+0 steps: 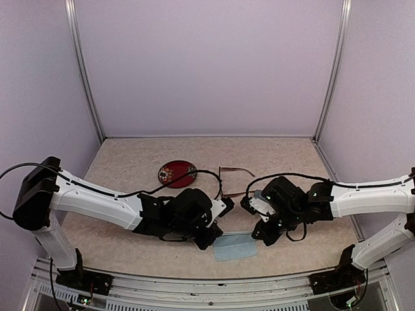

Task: Organize the sunglasses
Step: Fold the folded cleaning cloth at the center of the board.

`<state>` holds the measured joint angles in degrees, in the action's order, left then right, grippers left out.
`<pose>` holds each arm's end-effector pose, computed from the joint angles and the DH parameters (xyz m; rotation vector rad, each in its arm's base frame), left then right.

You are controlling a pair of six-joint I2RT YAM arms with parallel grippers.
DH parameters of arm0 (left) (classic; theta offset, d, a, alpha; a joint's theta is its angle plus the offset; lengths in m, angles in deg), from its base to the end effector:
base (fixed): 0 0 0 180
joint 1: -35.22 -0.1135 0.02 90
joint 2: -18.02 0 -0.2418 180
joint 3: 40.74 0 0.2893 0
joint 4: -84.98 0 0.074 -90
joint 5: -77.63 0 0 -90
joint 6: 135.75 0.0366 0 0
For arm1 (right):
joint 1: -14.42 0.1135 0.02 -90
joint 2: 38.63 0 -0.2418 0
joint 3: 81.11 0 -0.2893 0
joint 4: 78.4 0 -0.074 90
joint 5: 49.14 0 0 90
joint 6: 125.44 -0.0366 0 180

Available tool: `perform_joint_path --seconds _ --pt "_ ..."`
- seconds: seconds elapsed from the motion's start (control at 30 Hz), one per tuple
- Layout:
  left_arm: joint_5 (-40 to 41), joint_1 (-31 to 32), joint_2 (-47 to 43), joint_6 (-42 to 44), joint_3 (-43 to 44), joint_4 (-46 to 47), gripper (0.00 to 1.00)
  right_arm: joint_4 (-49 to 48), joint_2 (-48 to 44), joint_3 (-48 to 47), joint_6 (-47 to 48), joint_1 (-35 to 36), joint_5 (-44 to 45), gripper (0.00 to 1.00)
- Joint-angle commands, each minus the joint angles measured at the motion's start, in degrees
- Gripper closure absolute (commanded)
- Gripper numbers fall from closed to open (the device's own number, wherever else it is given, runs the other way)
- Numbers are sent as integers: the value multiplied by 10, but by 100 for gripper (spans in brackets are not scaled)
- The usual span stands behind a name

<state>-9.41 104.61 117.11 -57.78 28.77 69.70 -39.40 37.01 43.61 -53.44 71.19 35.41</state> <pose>0.1384 -0.3626 0.1315 1.1492 2.1555 -0.6143 0.1547 0.2424 0.1521 -0.9361 2.5536 0.5552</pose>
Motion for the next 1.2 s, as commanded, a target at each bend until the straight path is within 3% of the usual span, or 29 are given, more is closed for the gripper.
perform_joint_path --seconds 0.0,0.43,1.17 --pt "-17 -4 17 11 7 12 100 -16 15 7 15 -7 -4 100" --pt "-40 -4 40 2 -7 32 100 -51 41 46 24 -9 -31 100" --pt "-23 -28 22 44 40 -1 100 -73 23 22 11 -36 -27 100"
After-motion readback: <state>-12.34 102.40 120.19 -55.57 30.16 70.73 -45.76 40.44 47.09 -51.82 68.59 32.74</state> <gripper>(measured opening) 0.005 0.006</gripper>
